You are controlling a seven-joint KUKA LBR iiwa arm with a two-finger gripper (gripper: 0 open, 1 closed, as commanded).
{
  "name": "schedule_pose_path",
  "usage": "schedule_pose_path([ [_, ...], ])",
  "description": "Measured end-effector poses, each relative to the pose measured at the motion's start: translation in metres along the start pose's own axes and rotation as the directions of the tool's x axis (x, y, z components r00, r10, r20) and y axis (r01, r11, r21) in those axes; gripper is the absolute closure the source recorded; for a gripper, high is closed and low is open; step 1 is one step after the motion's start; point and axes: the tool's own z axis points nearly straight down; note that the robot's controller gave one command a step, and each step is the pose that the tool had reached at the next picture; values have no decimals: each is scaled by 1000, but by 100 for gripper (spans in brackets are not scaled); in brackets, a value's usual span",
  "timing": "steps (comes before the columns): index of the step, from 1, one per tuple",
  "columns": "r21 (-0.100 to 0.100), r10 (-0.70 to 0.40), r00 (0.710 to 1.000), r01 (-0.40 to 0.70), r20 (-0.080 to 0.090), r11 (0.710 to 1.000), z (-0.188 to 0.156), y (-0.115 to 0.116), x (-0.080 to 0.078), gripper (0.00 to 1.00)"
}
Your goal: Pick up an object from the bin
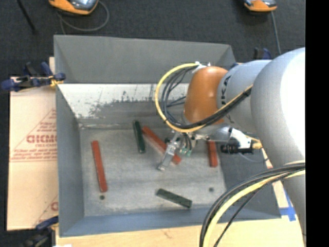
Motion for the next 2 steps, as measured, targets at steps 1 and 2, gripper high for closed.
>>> schedule_pose_path([
  [1, -2, -1, 1000, 1, 6, 1000, -3, 0, -2, 100],
  [2, -1, -4, 1000, 4, 0, 1000, -27, 1, -5, 100],
])
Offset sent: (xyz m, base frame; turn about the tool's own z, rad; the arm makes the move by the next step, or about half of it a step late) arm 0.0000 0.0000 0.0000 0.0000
